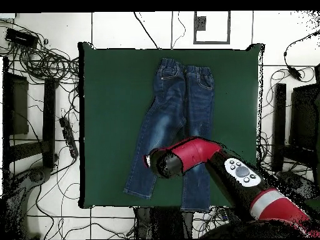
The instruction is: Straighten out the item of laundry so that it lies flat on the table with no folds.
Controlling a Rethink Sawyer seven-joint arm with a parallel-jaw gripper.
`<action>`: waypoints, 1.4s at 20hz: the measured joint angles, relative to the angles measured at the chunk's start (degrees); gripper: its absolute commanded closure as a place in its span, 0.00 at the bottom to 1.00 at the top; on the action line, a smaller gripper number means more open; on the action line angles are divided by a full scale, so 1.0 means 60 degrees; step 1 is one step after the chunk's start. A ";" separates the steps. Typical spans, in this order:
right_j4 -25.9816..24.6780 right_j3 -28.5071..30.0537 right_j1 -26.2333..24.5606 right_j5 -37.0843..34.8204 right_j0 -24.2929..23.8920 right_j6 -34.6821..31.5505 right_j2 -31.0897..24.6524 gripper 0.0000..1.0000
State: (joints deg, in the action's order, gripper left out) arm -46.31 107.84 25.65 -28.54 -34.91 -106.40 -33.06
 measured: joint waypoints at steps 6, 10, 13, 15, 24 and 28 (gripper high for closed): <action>-0.0028 0.0465 0.0617 0.0305 0.1150 -0.0016 0.0935 0.00; -0.0018 0.0555 0.0962 0.0307 0.1959 -0.0050 0.1580 0.00; -0.0018 0.0554 0.1122 0.0366 0.2675 -0.0147 0.2161 0.00; -0.0016 0.0547 0.1159 0.0508 0.3163 -0.0224 0.2571 0.00; 0.0176 0.0506 0.0714 0.2225 0.4879 -0.0780 0.4155 0.00; 0.0525 0.0508 0.0482 0.2810 0.5041 -0.0886 0.4518 0.00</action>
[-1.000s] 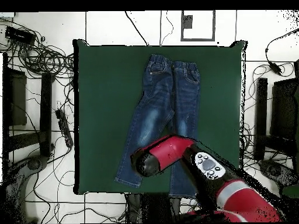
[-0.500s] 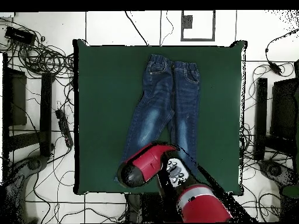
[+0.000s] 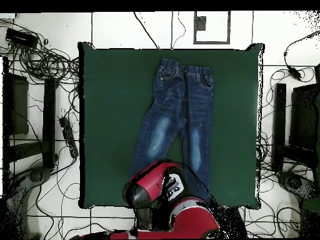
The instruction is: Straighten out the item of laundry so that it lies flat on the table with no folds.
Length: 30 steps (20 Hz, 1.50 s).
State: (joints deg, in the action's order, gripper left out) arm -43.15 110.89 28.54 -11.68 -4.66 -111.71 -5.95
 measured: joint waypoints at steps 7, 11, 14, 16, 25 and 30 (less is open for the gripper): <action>0.0683 0.0006 -0.0073 0.0047 0.0120 -0.0002 0.0280 0.00; 0.0980 -0.0009 -0.0111 0.0049 0.0241 -0.0002 0.0431 0.00; 0.1092 -0.0029 -0.0132 0.0047 0.0311 -0.0002 0.0504 0.00; 0.1136 -0.0037 -0.0146 0.0057 0.0321 -0.0002 0.0523 0.00; 0.1150 0.0064 -0.0162 0.0096 -0.0179 0.0000 0.0213 0.00; 0.1150 0.0194 -0.0158 0.0092 -0.0732 0.0000 -0.0159 0.00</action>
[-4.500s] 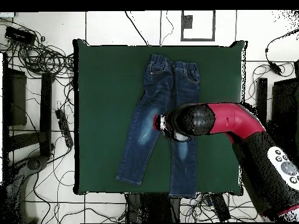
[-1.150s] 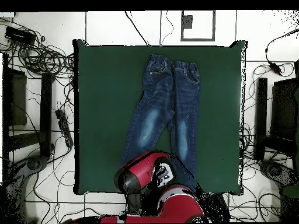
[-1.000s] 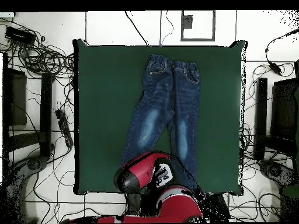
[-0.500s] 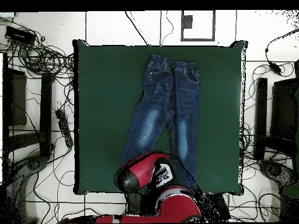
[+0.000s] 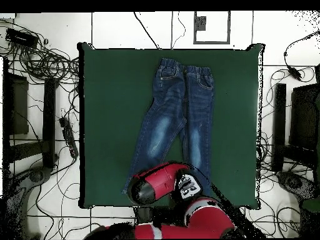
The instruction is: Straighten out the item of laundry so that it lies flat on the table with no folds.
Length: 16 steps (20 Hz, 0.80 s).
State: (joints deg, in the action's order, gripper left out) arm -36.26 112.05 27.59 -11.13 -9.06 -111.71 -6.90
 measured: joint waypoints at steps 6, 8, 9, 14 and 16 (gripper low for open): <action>0.0004 0.0100 -0.0001 0.0000 -0.0436 0.0000 -0.0293 0.00; 0.0004 0.0120 -0.0002 -0.0022 -0.0559 0.0000 -0.0382 0.00; -0.0002 0.0107 0.0002 -0.0180 -0.0708 -0.0002 -0.0516 1.00; 0.0006 -0.0015 -0.0003 -0.0424 -0.0955 -0.0002 -0.0538 1.00; 0.0010 -0.0028 -0.0016 -0.0518 -0.1058 -0.0002 -0.0618 1.00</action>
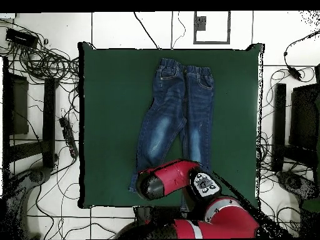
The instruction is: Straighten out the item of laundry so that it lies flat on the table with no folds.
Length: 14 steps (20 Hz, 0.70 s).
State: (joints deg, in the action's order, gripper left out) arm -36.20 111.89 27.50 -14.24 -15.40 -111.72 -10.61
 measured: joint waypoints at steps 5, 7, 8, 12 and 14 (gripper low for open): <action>0.0000 -0.0028 -0.0001 -0.0111 -0.0028 0.0000 -0.0047 1.00; -0.0002 -0.0029 -0.0001 -0.0115 -0.0028 0.0000 -0.0051 1.00; -0.0002 -0.0029 -0.0001 -0.0121 -0.0028 0.0000 -0.0051 1.00; 0.0000 -0.0064 -0.0001 -0.0223 -0.0010 0.0000 -0.0066 1.00; 0.0002 -0.0100 -0.0002 -0.0323 0.0014 0.0000 -0.0076 1.00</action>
State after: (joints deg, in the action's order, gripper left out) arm -36.18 111.29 27.49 -16.17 -15.32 -111.72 -11.07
